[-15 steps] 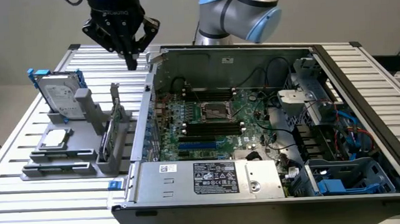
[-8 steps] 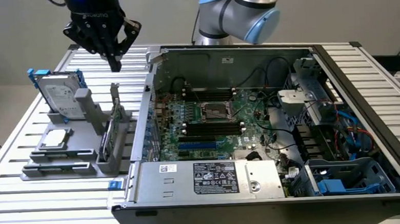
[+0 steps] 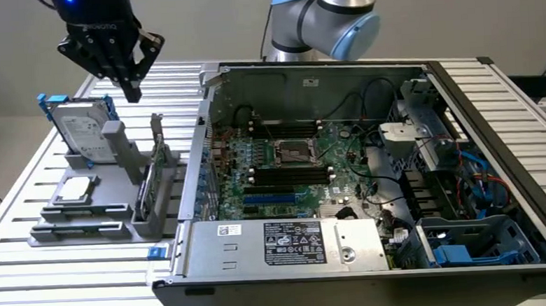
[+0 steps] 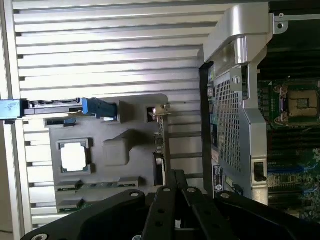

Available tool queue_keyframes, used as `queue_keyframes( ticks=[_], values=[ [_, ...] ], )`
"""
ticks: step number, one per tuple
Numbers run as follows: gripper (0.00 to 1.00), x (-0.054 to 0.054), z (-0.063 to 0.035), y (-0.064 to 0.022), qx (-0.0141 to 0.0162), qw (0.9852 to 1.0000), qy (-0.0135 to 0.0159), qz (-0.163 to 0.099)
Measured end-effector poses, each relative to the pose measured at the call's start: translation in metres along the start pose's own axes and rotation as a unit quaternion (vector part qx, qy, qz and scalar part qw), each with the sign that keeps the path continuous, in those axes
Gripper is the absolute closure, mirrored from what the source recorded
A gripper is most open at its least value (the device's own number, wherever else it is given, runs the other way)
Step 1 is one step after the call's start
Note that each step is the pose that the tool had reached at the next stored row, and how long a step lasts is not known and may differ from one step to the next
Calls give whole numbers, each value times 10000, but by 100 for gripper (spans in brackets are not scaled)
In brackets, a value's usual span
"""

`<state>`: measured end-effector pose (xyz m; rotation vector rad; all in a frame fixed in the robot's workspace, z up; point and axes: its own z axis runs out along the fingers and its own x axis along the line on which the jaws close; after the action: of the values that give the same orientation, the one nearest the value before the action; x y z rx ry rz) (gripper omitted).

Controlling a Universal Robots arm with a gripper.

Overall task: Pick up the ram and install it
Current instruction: 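Reach for the ram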

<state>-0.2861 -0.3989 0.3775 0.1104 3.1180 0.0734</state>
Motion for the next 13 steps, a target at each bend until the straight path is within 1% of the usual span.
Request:
queue_keyframes(
  ticks=[6, 13],
  values=[
    [89, 269, 45, -32, 15, 10000, -1, -1],
    [89, 587, 83, -80, 45, 10000, -2, -1]
  ],
)
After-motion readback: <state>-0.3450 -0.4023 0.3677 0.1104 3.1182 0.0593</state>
